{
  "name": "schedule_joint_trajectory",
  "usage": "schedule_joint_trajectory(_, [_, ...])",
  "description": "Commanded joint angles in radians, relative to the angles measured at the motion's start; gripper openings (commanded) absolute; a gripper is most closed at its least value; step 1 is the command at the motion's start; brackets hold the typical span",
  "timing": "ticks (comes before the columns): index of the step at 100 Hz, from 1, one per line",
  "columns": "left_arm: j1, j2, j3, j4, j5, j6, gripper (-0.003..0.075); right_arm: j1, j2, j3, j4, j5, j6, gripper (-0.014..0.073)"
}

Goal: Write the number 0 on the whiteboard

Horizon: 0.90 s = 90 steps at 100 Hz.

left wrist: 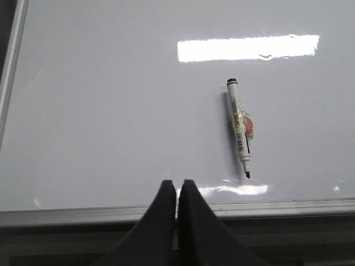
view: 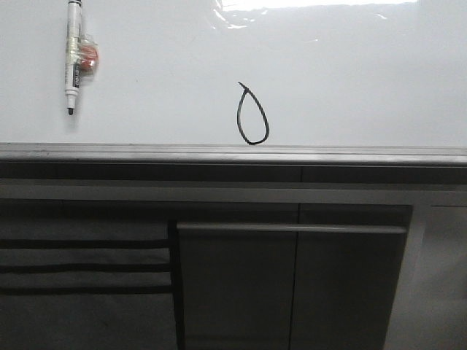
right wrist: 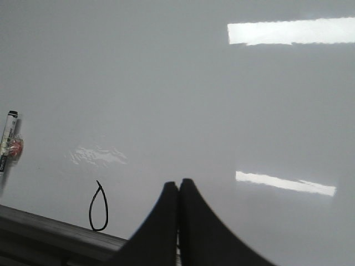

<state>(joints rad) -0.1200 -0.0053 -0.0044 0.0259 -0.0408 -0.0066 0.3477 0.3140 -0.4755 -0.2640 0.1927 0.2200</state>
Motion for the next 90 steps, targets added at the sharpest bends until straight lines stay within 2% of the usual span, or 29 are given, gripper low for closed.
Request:
schedule_joint_trajectory(1, [-0.007,-0.025,0.026,0.001,-0.069,-0.012,-0.0020,-0.022,-0.020,-0.010,-0.017,-0.078,0.002,-0.0073])
schedule_joint_trajectory(20, [-0.007,-0.025,0.026,0.001,-0.069,-0.012,-0.0020,-0.203,-0.164,0.175,0.098,-0.215,0.029,-0.0073])
schedule_joint_trajectory(29, [-0.007,-0.025,0.026,0.001,-0.069,-0.012,-0.0020,-0.253,-0.230,0.278,0.100,-0.275,0.029,-0.0073])
schedule_joint_trajectory(48, [-0.007,-0.025,0.026,0.001,-0.069,-0.012,-0.0020,-0.270,-0.341,0.428,0.068,-0.296,0.018,-0.0073])
schedule_joint_trajectory(58, [-0.007,-0.025,0.026,0.001,-0.069,-0.012,-0.0020,-0.281,-0.342,0.502,0.068,-0.385,0.018,-0.0073])
schedule_joint_trajectory(63, [-0.007,-0.025,0.026,0.001,-0.069,-0.012,-0.0020,-0.281,-0.342,0.493,0.068,-0.326,0.018,-0.0073])
schedule_joint_trajectory(90, [-0.007,-0.025,0.026,0.001,-0.069,-0.012,-0.0020,-0.281,-0.342,0.498,0.068,-0.316,0.018,-0.0073])
